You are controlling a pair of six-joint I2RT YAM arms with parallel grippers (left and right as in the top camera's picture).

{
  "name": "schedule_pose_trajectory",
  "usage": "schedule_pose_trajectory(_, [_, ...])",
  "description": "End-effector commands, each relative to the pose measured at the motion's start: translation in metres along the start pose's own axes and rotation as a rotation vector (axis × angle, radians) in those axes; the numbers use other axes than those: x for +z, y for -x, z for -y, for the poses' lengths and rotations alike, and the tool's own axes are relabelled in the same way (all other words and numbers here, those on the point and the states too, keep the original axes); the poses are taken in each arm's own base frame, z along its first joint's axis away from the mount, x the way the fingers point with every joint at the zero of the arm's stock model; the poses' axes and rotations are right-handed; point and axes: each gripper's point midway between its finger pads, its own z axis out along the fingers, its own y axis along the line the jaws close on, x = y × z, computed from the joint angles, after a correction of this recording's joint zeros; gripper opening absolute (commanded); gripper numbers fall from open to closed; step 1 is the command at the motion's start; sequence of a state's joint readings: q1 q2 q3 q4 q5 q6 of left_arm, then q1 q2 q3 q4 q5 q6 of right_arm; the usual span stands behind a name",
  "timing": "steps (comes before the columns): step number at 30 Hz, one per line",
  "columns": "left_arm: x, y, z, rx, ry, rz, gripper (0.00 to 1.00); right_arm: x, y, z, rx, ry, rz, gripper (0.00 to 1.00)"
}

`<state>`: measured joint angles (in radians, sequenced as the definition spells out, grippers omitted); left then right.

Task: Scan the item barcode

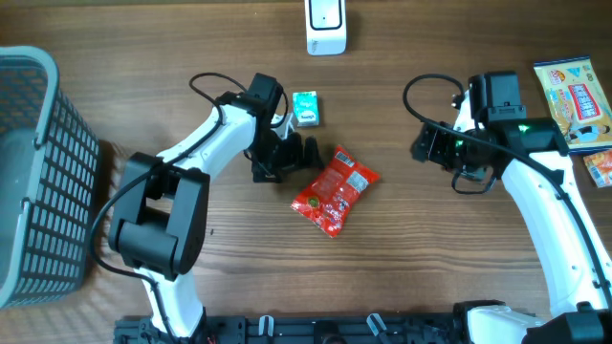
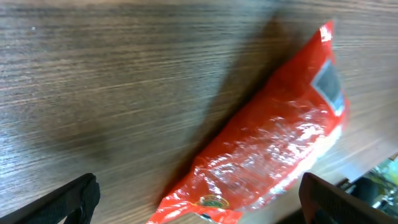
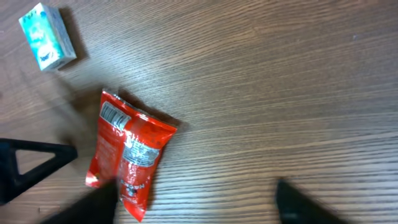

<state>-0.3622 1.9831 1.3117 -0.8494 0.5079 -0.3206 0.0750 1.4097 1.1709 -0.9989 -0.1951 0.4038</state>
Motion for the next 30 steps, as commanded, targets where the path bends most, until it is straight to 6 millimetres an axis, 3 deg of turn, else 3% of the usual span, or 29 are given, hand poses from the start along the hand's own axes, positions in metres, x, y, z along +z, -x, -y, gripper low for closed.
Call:
schedule_pose_trajectory(1, [0.015, -0.015, -0.021, -0.068, 0.058, -0.018, 0.98, 0.005, -0.002, -0.017, -0.009, 0.097, -0.037, 0.34])
schedule_pose_trajectory(3, [0.022, -0.017, -0.026, -0.095, 0.055, -0.012, 0.83, 0.011, -0.003, -0.031, -0.021, 0.159, -0.058, 0.29])
schedule_pose_trajectory(4, [0.028, -0.019, -0.022, -0.090, 0.008, -0.015, 0.81, 0.016, -0.003, -0.034, -0.027, 0.166, -0.069, 0.29])
schedule_pose_trajectory(7, [0.037, -0.027, -0.004, -0.066, -0.144, -0.046, 0.90, 0.030, -0.007, -0.034, -0.028, 0.152, -0.111, 0.41])
schedule_pose_trajectory(11, [0.050, -0.041, 0.000, -0.051, -0.171, -0.074, 0.94, 0.044, -0.013, -0.030, -0.013, 0.135, -0.167, 0.43])
schedule_pose_trajectory(16, [0.061, -0.048, 0.017, -0.110, -0.154, -0.082, 0.92, 0.056, -0.012, -0.042, -0.008, 0.211, -0.201, 0.26])
schedule_pose_trajectory(18, [0.068, -0.050, 0.022, -0.115, -0.129, -0.070, 0.81, 0.067, -0.013, -0.044, 0.002, 0.225, -0.229, 0.20])
schedule_pose_trajectory(20, [0.072, -0.052, 0.022, -0.132, -0.095, -0.063, 0.71, 0.079, -0.016, -0.041, 0.012, 0.218, -0.259, 0.19])
schedule_pose_trajectory(26, [0.073, -0.052, 0.024, -0.196, -0.092, -0.061, 0.63, 0.120, -0.034, -0.048, 0.071, 0.301, -0.421, 0.05])
schedule_pose_trajectory(30, [0.076, -0.053, 0.031, -0.188, -0.100, -0.056, 0.62, 0.141, -0.052, -0.045, 0.096, 0.292, -0.510, 0.04])
